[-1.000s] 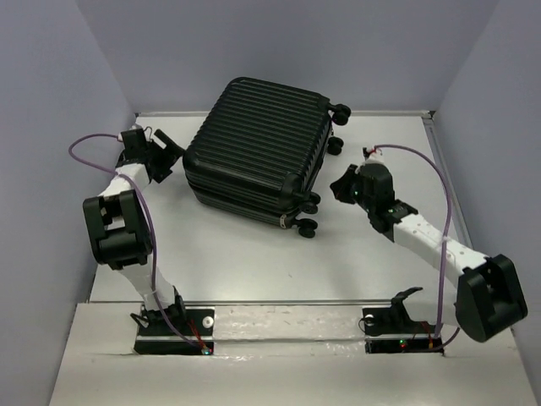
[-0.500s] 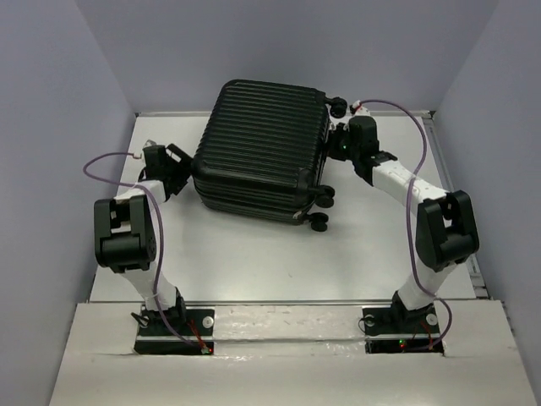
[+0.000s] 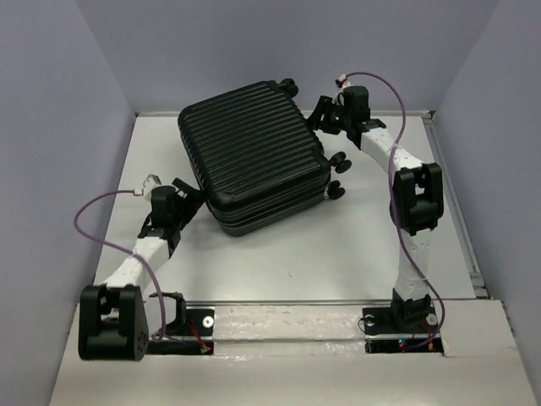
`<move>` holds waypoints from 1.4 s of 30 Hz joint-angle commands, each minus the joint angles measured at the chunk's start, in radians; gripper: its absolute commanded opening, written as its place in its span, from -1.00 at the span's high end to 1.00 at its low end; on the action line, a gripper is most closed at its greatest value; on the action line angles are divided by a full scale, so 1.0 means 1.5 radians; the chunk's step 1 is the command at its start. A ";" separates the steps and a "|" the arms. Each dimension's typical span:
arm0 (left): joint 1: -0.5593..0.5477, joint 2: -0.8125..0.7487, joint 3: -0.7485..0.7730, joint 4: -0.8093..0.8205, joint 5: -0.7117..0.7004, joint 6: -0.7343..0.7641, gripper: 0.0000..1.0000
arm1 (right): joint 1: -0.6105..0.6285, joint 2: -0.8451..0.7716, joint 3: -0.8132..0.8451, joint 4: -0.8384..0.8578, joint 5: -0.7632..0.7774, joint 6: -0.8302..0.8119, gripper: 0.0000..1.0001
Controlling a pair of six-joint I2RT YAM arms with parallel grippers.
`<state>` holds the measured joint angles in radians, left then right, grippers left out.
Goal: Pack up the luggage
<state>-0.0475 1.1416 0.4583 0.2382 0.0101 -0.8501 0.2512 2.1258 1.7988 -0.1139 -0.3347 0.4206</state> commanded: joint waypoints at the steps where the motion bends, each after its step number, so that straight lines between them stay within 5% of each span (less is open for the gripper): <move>1: -0.038 -0.108 0.104 -0.016 0.030 0.045 -0.85 | 0.058 0.013 0.157 -0.114 -0.154 0.052 -0.28; 9: -0.028 -0.206 0.254 -0.134 -0.036 0.149 -0.89 | 0.002 -0.087 0.207 -0.136 -0.146 0.073 -0.65; 13: -0.028 -0.247 0.263 -0.167 0.043 0.188 -0.89 | 0.002 -0.249 0.031 -0.097 -0.100 -0.027 -0.61; 14: -0.028 -0.253 0.255 -0.179 0.065 0.194 -0.89 | 0.002 -0.296 -0.032 -0.076 -0.090 -0.044 -0.55; 18: -0.035 -0.302 0.179 -0.192 0.177 0.217 -0.89 | 0.002 -0.574 -0.447 0.187 -0.092 -0.044 0.62; 20: -0.039 -0.322 0.146 -0.199 0.229 0.230 -0.89 | 0.002 -0.709 -0.669 0.262 -0.082 -0.029 0.74; 22: -0.042 -0.352 0.137 -0.210 0.271 0.248 -0.90 | 0.002 -0.768 -0.776 0.322 -0.050 -0.019 0.86; 27: -0.045 -0.361 0.146 -0.235 0.352 0.277 -0.94 | 0.002 -0.819 -0.899 0.345 -0.001 -0.068 0.84; 29: -0.046 -0.356 0.146 -0.247 0.375 0.292 -0.95 | 0.002 -0.774 -0.894 0.347 -0.003 -0.099 0.37; 34: -0.046 -0.359 0.147 -0.268 0.380 0.322 -0.97 | 0.002 -0.678 -0.865 0.399 -0.029 -0.130 -0.01; 42: -0.056 -0.357 0.147 -0.268 0.372 0.339 -0.97 | 0.008 -0.546 -0.792 0.437 -0.096 -0.175 -0.03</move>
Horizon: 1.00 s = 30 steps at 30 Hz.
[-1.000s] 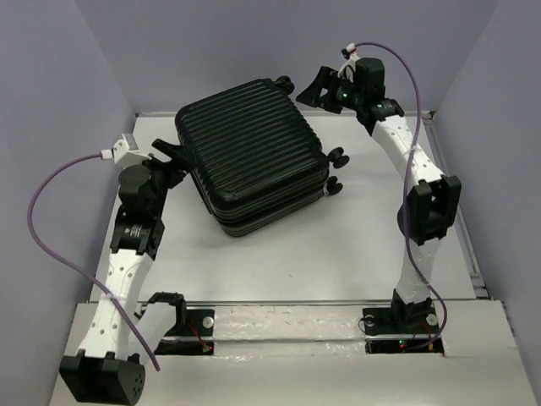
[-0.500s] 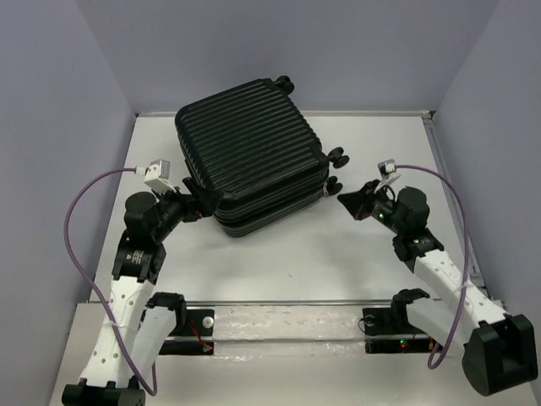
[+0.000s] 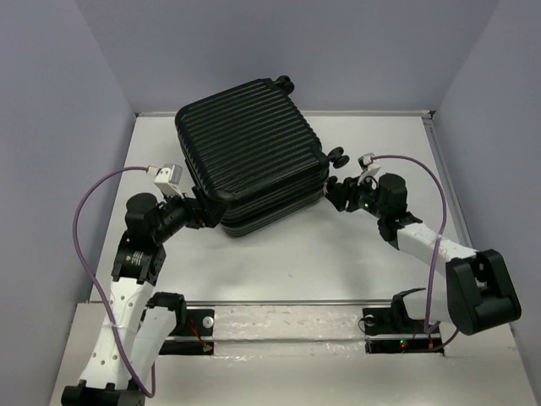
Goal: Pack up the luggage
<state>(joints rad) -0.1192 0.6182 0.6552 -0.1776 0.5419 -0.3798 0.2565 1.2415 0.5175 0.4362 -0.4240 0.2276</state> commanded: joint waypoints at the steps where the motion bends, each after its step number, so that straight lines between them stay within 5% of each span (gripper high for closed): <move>1: -0.016 -0.004 0.018 0.008 0.012 0.027 -0.97 | 0.005 0.057 0.069 0.072 -0.038 -0.049 -0.04; 12: -0.041 0.038 0.024 0.013 -0.004 0.033 -0.98 | 0.018 0.132 0.126 0.032 -0.061 -0.083 -0.07; 22: -0.049 0.070 0.025 0.012 -0.028 0.036 -0.98 | 0.018 0.168 0.141 0.019 -0.070 -0.078 0.27; 26: -0.049 0.071 0.033 0.014 -0.039 0.037 -0.98 | 0.018 0.143 0.116 0.022 -0.053 -0.072 -0.01; 30: -0.049 0.076 0.031 0.020 -0.050 0.034 -0.98 | 0.018 0.128 0.112 0.027 -0.049 -0.067 -0.05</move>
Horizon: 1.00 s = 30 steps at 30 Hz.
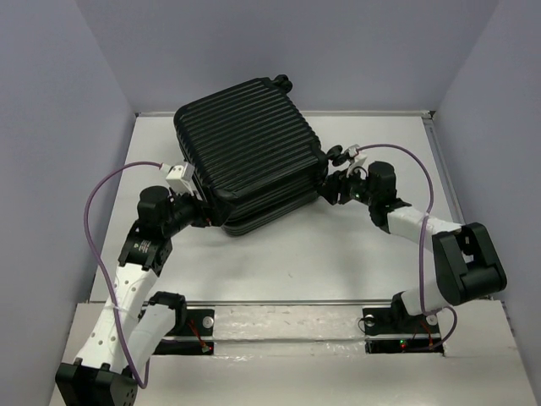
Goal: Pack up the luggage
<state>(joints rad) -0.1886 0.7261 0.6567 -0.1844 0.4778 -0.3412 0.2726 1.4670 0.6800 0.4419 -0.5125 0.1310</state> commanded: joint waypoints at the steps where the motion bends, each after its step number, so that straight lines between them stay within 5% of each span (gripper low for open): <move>1: -0.003 0.007 0.030 0.027 -0.006 0.007 -0.98 | 0.007 -0.013 0.013 0.014 0.017 -0.007 -0.05; 16: -0.004 0.012 0.027 0.033 -0.004 0.008 -0.98 | 0.026 0.043 0.070 -0.027 0.024 -0.024 0.19; 23: -0.005 0.039 0.037 0.070 0.018 -0.007 -0.98 | 0.066 0.044 0.072 -0.025 0.071 -0.014 0.84; 30: -0.037 0.091 0.049 0.109 0.029 -0.040 -0.97 | 0.174 0.026 0.010 0.027 0.126 0.053 0.86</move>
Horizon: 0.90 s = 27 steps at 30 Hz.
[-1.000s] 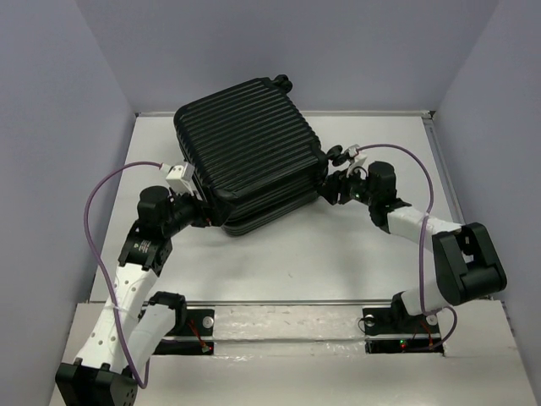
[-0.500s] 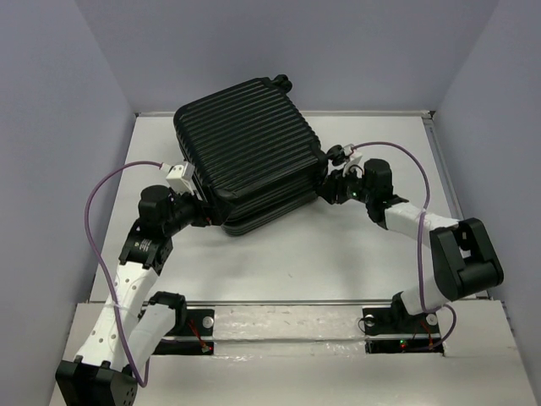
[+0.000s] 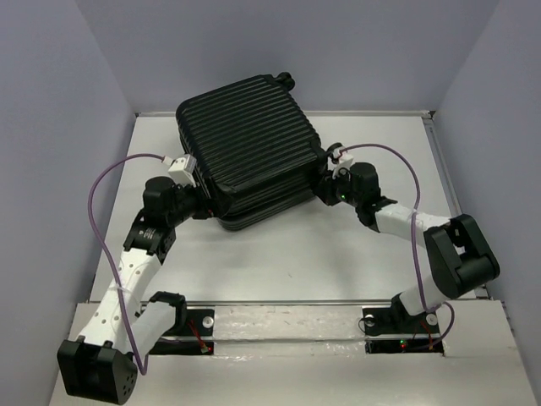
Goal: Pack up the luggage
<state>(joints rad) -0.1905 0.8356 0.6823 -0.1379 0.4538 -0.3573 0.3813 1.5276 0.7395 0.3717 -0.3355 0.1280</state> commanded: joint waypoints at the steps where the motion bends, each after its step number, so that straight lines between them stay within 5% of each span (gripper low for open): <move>1: -0.042 0.019 0.032 0.081 0.039 -0.036 -0.97 | 0.120 -0.017 -0.038 0.084 0.016 0.070 0.86; 8: -0.111 0.031 0.033 0.119 -0.003 -0.073 -0.97 | 0.319 0.043 0.025 0.064 0.124 0.118 0.86; 14: -0.117 0.015 0.031 0.113 -0.018 -0.077 -0.96 | 0.320 0.022 0.034 0.041 0.119 0.127 0.86; 20: -0.139 0.034 0.041 0.155 -0.017 -0.120 -0.96 | 0.486 0.125 0.080 0.191 0.084 0.204 0.86; 24: -0.142 0.046 0.092 0.160 -0.015 -0.149 -0.96 | 0.550 0.177 0.048 0.407 0.053 0.285 0.86; 27: -0.144 0.059 0.117 0.174 -0.024 -0.180 -0.96 | 0.592 0.171 0.032 0.412 0.103 0.271 0.86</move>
<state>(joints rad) -0.3649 0.9009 0.7441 -0.1406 0.3012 -0.5331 1.0782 1.7947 0.8116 0.7658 0.0189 0.4583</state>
